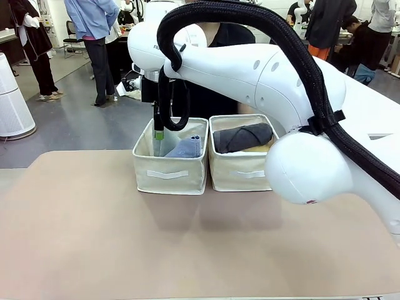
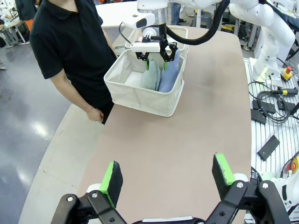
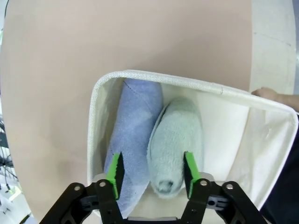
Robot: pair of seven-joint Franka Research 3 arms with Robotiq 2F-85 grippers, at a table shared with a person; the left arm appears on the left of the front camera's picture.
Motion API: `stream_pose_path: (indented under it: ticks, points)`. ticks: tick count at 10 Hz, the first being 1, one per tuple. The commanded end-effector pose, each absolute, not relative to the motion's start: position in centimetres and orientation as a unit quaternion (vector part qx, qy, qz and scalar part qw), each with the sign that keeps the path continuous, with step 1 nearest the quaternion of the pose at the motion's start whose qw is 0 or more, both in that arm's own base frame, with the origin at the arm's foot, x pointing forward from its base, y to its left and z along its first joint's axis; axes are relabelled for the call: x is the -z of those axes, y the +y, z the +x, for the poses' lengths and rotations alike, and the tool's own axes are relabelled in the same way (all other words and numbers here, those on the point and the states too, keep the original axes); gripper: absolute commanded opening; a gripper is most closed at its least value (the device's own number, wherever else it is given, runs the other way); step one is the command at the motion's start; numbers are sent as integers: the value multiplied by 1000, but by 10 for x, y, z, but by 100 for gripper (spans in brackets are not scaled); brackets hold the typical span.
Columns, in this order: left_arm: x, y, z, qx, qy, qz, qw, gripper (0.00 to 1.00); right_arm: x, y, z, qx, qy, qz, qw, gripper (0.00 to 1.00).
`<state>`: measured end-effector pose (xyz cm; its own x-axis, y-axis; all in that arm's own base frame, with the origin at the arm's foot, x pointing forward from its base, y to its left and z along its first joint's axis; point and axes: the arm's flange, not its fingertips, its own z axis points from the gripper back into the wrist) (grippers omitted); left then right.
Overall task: Sort the towels based on their folding style.
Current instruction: Pick up another triangle-folded towel from the table and place it in the left Fabric basket.
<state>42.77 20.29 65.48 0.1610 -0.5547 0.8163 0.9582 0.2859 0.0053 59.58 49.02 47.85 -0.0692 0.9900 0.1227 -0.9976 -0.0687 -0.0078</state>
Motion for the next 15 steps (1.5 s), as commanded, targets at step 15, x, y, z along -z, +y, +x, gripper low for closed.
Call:
stream_pose_path:
  ticks: [15]
  points:
    - [-655,203,425,534,-374,-274,707,100,-560,475,593,-704,-85,32,704,100]
